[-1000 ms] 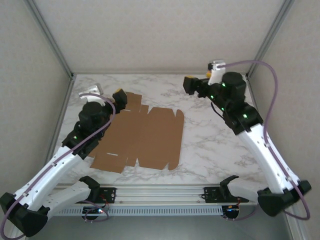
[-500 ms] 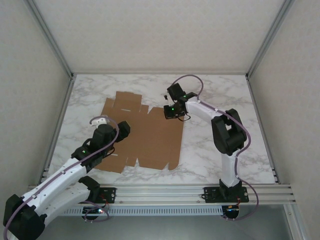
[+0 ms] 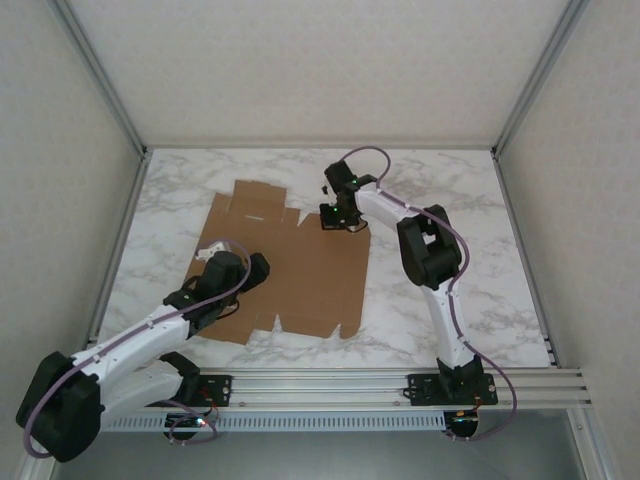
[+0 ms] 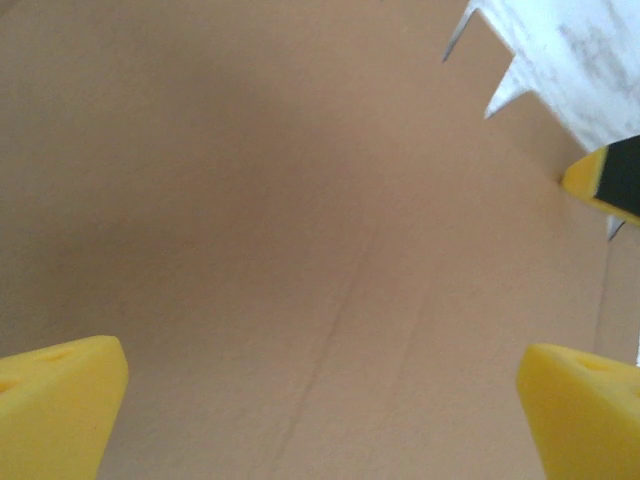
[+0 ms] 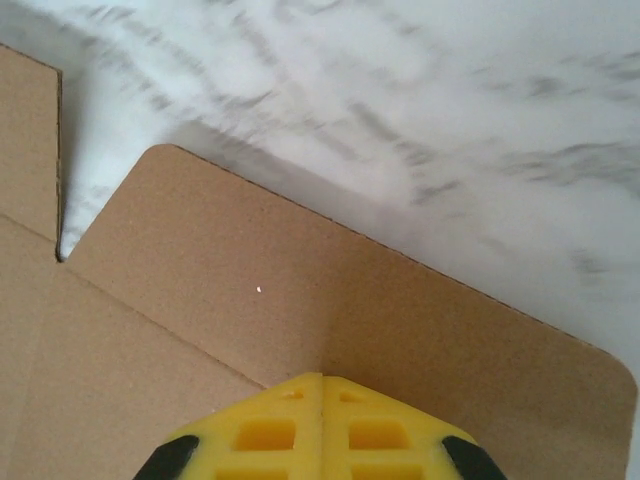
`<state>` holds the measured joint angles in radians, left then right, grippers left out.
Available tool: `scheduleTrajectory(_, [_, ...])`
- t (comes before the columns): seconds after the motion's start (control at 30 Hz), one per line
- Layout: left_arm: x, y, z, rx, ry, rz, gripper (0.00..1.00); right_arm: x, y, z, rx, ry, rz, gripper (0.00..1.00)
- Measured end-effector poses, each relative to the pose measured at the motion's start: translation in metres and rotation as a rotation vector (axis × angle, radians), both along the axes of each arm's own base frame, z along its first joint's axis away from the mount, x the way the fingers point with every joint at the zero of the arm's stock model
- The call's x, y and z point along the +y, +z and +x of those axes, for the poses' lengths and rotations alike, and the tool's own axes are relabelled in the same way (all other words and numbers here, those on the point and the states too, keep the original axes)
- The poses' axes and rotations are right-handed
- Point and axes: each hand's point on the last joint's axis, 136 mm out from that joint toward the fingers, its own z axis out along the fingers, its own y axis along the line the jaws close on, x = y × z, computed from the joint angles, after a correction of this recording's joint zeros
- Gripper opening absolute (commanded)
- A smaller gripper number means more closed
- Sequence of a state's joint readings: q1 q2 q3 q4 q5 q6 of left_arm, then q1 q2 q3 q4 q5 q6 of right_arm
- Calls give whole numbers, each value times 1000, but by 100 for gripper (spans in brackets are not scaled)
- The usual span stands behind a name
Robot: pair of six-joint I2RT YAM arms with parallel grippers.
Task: Fold the paper box
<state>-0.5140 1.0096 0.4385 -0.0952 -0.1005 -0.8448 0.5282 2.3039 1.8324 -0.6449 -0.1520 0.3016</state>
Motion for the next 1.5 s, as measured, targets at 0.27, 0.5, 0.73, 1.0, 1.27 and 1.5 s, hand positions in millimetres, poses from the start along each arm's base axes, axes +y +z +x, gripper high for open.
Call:
scheduleTrajectory(0.27, [-5, 0, 3, 10, -1, -20, 100, -102, -2, -1, 2, -322, -12, 0])
scheduleTrajectory(0.5, [-20, 24, 29, -13, -6, -29, 100, -168, -4, -68, 8, -547, -52, 0])
scheduleTrajectory(0.73, [-50, 21, 60, 43, -59, -41, 91, -153, 10, -115, -21, -501, -46, 15])
scheduleTrajectory(1.0, [-98, 0, 112, 104, -159, -67, 26, -146, 29, -126, -74, -424, -41, 3])
scheduleTrajectory(1.27, [-114, -36, 153, 166, -172, -99, 13, -129, -6, -162, 46, -317, -74, 0])
scheduleTrajectory(1.5, [-108, -61, 183, 215, -160, -146, 17, -65, -6, -178, 65, -141, -2, 0])
